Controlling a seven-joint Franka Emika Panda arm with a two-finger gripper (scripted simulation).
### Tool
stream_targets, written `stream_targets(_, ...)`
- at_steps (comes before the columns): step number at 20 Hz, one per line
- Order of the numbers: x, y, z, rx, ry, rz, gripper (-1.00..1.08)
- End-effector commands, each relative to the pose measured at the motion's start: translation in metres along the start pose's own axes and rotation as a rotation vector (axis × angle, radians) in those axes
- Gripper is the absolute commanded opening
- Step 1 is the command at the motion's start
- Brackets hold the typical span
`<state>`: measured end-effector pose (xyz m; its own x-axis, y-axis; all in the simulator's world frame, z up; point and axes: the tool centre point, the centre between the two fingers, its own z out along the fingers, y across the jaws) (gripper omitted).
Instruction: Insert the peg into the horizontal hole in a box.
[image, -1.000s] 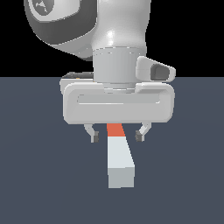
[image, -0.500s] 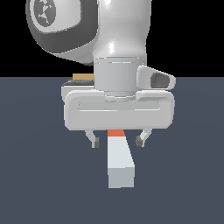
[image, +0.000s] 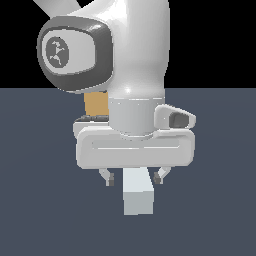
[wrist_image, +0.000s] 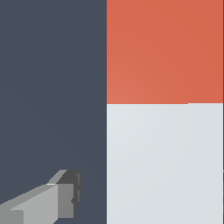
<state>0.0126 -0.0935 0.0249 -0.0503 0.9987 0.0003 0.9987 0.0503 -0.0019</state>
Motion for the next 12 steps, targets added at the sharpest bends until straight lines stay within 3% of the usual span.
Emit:
stream_targets(1, -0.0002, 0.0012, 0.0014, -0.002, 0.000, 0.000, 1.00)
stream_targets(2, -0.0002, 0.0012, 0.0014, -0.002, 0.000, 0.000, -1.00)
stream_targets(12, 0.0000, 0.0012, 0.0012, -0.002, 0.000, 0.000, -1.00)
